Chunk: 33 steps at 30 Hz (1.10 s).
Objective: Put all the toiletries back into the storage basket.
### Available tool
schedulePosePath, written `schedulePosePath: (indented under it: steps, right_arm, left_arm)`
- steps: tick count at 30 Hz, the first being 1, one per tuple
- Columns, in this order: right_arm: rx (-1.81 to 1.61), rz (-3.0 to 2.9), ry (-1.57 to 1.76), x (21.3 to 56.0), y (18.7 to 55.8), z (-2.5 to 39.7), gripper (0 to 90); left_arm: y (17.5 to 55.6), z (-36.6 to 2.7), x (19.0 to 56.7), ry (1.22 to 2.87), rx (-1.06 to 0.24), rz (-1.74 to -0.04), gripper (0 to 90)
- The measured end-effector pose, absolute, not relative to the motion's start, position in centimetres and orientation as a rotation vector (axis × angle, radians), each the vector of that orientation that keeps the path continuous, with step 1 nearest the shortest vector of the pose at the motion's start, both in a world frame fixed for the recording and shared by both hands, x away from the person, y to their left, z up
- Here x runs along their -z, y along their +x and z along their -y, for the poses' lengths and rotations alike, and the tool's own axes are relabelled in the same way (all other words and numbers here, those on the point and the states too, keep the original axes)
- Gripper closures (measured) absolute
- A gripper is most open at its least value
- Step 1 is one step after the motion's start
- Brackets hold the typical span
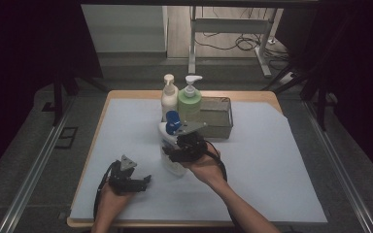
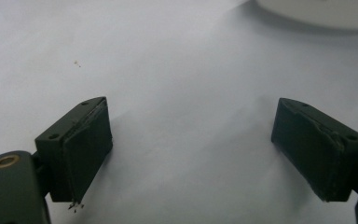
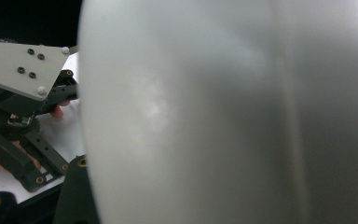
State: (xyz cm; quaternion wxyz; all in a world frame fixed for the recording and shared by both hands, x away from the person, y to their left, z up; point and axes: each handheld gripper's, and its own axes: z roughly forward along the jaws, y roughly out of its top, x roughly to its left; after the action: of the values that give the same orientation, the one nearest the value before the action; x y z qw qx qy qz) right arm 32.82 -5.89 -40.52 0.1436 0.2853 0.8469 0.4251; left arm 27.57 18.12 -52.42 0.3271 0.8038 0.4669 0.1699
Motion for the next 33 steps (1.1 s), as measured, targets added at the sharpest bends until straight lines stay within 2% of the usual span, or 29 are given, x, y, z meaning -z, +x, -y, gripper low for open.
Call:
schedulePosePath:
  steps: [33]
  right_arm:
    - [-1.196, -2.352, 0.932, 36.5, 33.4, 14.6, 40.1]
  left_arm:
    - [27.6, -18.1, 52.4, 2.106, -0.444, -1.221, 12.0]
